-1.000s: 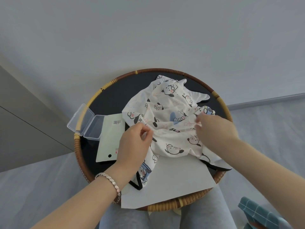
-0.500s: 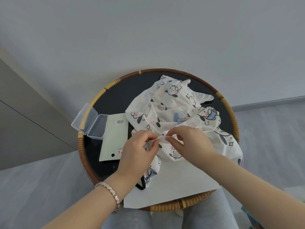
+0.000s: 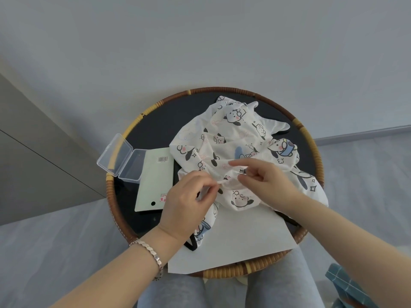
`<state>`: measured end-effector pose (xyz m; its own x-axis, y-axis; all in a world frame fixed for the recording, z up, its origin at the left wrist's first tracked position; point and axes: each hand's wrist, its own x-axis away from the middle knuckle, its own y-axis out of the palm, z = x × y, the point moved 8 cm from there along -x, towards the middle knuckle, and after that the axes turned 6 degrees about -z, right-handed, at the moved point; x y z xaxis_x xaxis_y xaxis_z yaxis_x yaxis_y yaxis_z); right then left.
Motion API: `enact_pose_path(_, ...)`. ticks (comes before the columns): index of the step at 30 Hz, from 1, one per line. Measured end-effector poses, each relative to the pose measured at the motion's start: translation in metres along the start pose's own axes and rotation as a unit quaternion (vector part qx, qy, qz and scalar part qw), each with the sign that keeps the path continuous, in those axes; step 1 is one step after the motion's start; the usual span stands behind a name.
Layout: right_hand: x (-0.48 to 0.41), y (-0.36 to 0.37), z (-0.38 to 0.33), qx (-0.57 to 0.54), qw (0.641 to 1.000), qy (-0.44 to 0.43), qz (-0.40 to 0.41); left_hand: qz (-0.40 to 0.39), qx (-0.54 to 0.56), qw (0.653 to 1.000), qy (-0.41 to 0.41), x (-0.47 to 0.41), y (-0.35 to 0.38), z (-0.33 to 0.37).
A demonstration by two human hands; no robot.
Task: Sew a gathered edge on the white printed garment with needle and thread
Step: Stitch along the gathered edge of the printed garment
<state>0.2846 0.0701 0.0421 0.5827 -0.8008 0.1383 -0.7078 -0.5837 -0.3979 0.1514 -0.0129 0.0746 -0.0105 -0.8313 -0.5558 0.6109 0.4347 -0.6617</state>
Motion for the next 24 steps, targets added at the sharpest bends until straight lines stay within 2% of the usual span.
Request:
enact_pose_path(3,-0.005,0.014,0.006,0.014,0.997,0.028,-0.072,-0.021,0.03,0.999,-0.022,-0.001,0.0,-0.001)
enact_pose_path(5,-0.006,0.014,0.007,0.046,0.995,0.04,-0.073,-0.055,0.053,0.995,-0.07,-0.002,0.003,-0.006)
enact_pose_path(6,-0.007,0.01,0.006,0.074,0.995,0.037,-0.062,-0.079,0.075,0.987,-0.119,-0.002,0.005,-0.012)
enact_pose_path(9,-0.006,-0.002,0.001,0.157,0.986,0.042,-0.035,-0.151,0.174,0.93,-0.288,0.008,0.02,-0.031)
enact_pose_path(12,-0.003,-0.006,0.002,0.185,0.981,0.058,-0.024,-0.169,0.244,0.88,-0.372,0.012,0.031,-0.037)
enact_pose_path(15,0.003,-0.006,-0.002,0.17,0.983,0.065,0.01,-0.156,0.274,0.858,-0.406,0.014,0.034,-0.039)
enact_pose_path(20,0.019,0.005,-0.01,0.049,0.995,0.066,0.059,-0.122,0.288,0.844,-0.437,0.019,0.032,-0.046)
enact_pose_path(24,0.029,0.026,-0.008,0.021,0.995,0.099,0.008,-0.109,0.296,0.842,-0.439,0.02,0.029,-0.046)
